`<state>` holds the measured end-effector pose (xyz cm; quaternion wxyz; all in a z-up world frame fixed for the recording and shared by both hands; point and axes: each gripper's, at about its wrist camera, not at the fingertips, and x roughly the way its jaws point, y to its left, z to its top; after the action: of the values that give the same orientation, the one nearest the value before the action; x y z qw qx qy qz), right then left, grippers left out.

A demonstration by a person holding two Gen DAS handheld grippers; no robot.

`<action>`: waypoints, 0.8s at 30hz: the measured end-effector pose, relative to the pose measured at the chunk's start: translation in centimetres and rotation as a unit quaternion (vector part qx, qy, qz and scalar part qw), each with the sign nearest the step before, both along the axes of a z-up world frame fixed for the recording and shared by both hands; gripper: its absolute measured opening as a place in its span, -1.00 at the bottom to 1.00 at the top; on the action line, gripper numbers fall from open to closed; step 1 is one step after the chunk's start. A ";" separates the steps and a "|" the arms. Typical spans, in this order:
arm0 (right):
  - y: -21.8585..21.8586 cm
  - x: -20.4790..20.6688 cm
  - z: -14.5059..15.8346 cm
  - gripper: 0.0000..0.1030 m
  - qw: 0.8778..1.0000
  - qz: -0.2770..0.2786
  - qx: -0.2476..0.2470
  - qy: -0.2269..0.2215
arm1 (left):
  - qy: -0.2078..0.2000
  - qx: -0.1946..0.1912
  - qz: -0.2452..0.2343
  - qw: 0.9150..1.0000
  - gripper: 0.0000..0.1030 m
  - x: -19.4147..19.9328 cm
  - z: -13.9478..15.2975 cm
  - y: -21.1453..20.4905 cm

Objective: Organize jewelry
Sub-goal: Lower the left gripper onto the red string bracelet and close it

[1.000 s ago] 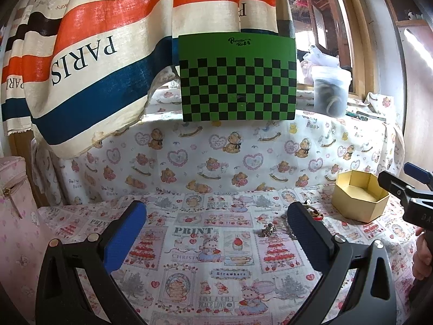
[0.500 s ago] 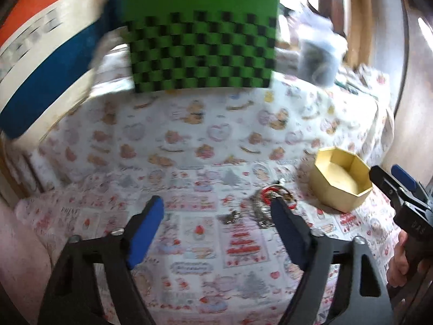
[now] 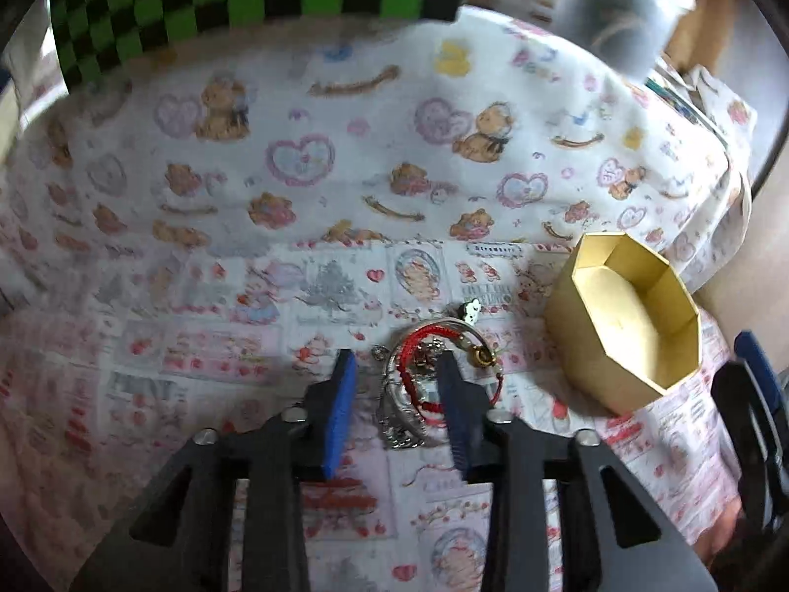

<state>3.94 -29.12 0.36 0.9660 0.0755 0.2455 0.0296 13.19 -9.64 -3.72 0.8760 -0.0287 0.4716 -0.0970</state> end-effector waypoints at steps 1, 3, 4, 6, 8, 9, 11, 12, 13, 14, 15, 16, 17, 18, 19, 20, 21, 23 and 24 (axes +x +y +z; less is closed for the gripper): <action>0.0 0.0 0.0 0.81 1.000 0.000 0.000 0.000 | 0.006 -0.015 -0.005 1.000 -0.61 0.1 -0.2 0.1; 0.0 0.1 0.0 0.81 1.000 0.002 0.002 0.001 | 0.005 -0.035 -0.011 0.999 -0.94 0.1 -0.3 0.2; 0.0 0.1 -0.1 0.81 1.000 0.003 0.001 0.001 | -0.003 -0.040 -0.013 0.999 -0.94 -0.1 -0.2 0.3; 0.1 0.1 -0.1 0.81 1.000 0.004 -0.003 0.001 | -0.018 -0.054 -0.013 0.998 -0.94 -0.6 0.3 0.8; 0.2 0.0 0.0 0.81 1.000 0.004 -0.004 -0.001 | -0.030 -0.087 -0.020 0.996 -0.94 -1.5 1.3 1.6; 0.1 0.0 0.0 0.81 1.000 0.005 -0.002 -0.001 | -0.046 -0.093 -0.024 0.994 -0.94 -2.2 2.1 2.0; 0.0 -0.1 0.1 0.81 1.000 0.008 0.003 0.001 | -0.097 -0.075 -0.019 0.992 -0.94 -3.9 3.9 2.7; 0.0 -0.2 0.1 0.81 1.000 0.008 0.003 0.001 | -0.120 -0.068 -0.014 0.990 -0.94 -4.7 4.7 3.0; 0.0 -0.3 0.2 0.81 1.000 0.009 0.001 0.000 | -0.134 -0.065 -0.008 0.989 -0.94 -5.2 5.4 3.6; 0.1 -0.4 0.3 0.79 1.000 0.011 -0.003 -0.002 | -0.145 -0.067 -0.001 0.987 -0.94 -5.5 6.2 4.3; 0.4 -0.6 0.5 0.66 1.000 0.016 -0.008 -0.003 | -0.152 -0.074 0.007 0.986 -0.94 -5.4 6.8 5.3; 0.7 -0.6 0.6 0.48 1.000 0.023 -0.016 -0.001 | -0.158 -0.081 0.017 0.984 -0.94 -5.6 7.3 6.0; 1.0 -0.5 0.7 0.41 0.999 0.028 -0.025 0.004 | -0.160 -0.083 0.023 0.983 -0.94 -5.5 7.6 6.8; 1.5 -0.2 0.8 0.35 0.999 0.038 -0.033 0.013 | -0.160 -0.079 0.026 0.984 -0.94 -5.3 7.4 7.8; 1.9 0.1 1.0 0.26 0.998 0.052 -0.030 0.020 | -0.156 -0.070 0.029 0.985 -0.94 -5.0 7.3 8.2; 2.4 0.5 1.2 0.22 0.997 0.071 -0.022 0.032 | -0.150 -0.060 0.036 0.986 -0.94 -4.6 6.9 8.5; 2.9 0.8 1.4 0.19 0.996 0.080 -0.020 0.044 | -0.144 -0.053 0.042 0.987 -0.94 -4.4 6.4 8.7; 4.3 1.6 1.6 0.12 0.993 0.096 -0.022 0.068 | -0.128 -0.043 0.057 0.989 -0.94 -3.8 5.7 9.4; 5.1 2.3 1.6 0.03 0.990 0.108 -0.025 0.086 | -0.119 -0.041 0.066 0.990 -0.94 -3.7 5.1 9.7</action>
<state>6.28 -23.99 1.96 0.9339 0.0270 0.3353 0.1213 9.50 0.09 1.42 0.9284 -0.0835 0.3568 -0.0609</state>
